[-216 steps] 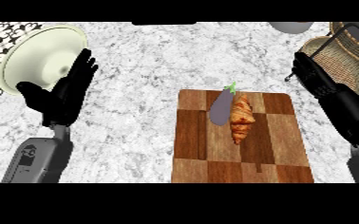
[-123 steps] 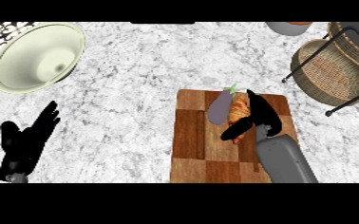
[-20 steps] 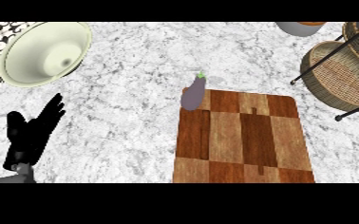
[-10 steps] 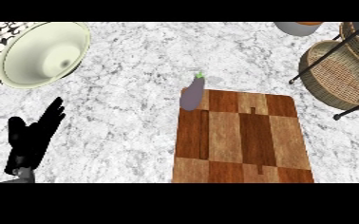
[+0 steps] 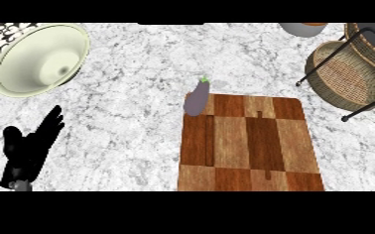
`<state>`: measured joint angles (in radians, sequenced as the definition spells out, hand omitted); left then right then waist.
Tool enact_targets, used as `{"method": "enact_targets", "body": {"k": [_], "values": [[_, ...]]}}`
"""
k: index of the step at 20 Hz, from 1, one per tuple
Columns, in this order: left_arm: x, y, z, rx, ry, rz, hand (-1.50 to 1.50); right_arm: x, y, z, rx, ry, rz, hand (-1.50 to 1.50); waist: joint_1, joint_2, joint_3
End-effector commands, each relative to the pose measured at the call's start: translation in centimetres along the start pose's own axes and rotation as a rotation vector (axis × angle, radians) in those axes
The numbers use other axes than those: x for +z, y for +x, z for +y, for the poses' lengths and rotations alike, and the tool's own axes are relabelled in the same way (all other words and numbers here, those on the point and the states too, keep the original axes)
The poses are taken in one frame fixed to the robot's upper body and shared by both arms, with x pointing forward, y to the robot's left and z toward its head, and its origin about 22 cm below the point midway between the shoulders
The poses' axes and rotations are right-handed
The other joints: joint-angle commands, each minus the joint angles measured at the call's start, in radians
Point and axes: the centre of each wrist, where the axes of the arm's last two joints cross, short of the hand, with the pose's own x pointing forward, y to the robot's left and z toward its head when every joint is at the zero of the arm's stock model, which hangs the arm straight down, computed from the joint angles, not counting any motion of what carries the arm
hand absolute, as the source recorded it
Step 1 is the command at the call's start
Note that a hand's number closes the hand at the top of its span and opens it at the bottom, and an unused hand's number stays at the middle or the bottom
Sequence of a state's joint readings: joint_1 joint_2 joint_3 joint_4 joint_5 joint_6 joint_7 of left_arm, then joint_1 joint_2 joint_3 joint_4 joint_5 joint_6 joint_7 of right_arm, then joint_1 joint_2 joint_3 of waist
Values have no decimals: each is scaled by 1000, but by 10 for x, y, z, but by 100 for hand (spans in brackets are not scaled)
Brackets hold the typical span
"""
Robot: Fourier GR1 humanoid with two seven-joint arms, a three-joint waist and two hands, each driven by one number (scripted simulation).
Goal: Pick the croissant from the cutting board and place it in the tiered basket
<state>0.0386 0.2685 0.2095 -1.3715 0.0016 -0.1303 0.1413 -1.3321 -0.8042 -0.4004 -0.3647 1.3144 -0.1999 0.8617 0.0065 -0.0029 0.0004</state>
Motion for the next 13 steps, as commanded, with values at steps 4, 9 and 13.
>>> {"method": "enact_targets", "body": {"k": [4,9,13], "values": [[8,-8,-3,14,32,42,0,-4,0,-41,-336,42,122,-150,-46,-21,-1],[18,-14,25,12,83,56,0,-9,-24,-42,-554,29,78,-150,-86,-37,1],[27,-26,27,22,85,82,0,-15,-57,-27,-594,109,35,-150,-117,-45,2]]}}
